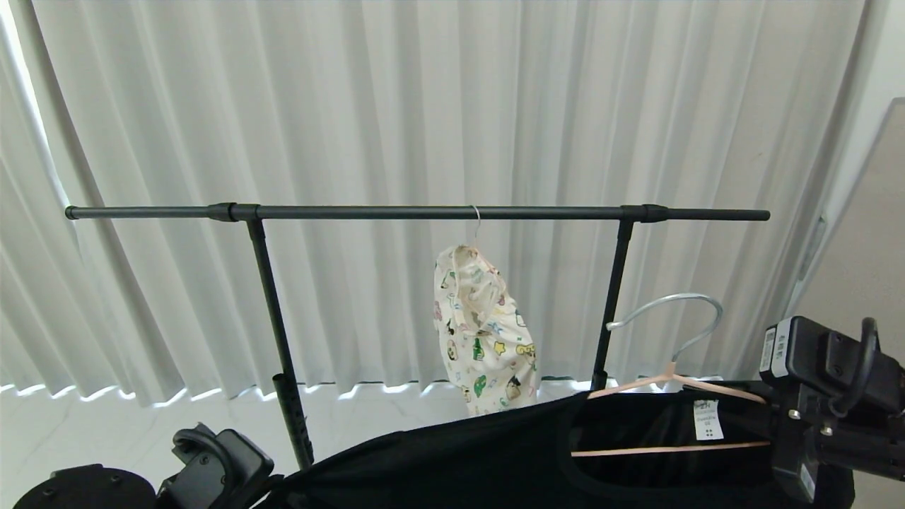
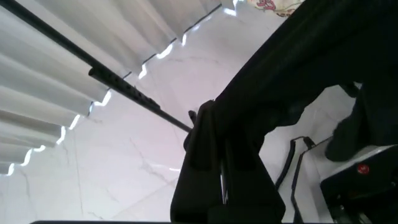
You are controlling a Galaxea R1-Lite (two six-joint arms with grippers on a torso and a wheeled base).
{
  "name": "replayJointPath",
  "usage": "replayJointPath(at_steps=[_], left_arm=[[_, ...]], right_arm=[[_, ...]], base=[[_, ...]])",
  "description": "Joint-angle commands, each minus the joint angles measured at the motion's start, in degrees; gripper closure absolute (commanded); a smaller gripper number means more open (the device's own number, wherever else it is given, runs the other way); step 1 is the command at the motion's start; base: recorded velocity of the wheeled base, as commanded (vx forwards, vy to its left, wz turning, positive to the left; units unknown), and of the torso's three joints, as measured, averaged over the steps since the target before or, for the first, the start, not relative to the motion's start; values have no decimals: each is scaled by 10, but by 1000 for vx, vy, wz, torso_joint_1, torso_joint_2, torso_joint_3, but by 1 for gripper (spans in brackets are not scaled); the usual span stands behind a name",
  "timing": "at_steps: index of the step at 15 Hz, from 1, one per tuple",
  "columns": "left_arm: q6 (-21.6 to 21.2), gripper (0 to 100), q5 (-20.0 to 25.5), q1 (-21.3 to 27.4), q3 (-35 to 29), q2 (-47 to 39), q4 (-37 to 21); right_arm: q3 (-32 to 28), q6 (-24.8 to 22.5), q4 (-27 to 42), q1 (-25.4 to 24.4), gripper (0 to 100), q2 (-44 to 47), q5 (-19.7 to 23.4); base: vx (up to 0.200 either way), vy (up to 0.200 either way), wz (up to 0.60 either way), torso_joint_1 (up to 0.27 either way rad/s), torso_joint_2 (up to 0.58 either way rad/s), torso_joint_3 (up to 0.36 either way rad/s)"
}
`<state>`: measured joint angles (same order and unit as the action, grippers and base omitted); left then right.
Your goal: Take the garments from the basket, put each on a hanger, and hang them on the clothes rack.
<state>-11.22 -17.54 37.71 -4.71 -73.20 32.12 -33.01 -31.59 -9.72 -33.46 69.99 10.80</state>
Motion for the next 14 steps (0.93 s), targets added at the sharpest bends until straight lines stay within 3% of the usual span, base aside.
replayJointPath(at_steps=[1, 4, 7, 11, 14], left_arm=[[3, 0, 1, 0, -16, 3, 0], [5, 0, 1, -17, -23, 31, 0], [4, 0, 1, -91, -25, 68, 0], [4, 0, 3, -250, -63, 71, 0], [3, 0, 2, -307, -110, 55, 0]], right_arm=[[1, 0, 0, 1, 100, 0, 0], [7, 0, 1, 17, 100, -13, 0], [45, -1, 6, 73, 100, -51, -3], [60, 30, 109, 136, 100, -109, -75], [62, 42, 180, 192, 100, -138, -138]], base=[[0, 0, 0, 0, 0, 0], [0, 0, 0, 0, 0, 0], [0, 0, 0, 0, 0, 0], [0, 0, 0, 0, 0, 0], [0, 0, 0, 0, 0, 0]])
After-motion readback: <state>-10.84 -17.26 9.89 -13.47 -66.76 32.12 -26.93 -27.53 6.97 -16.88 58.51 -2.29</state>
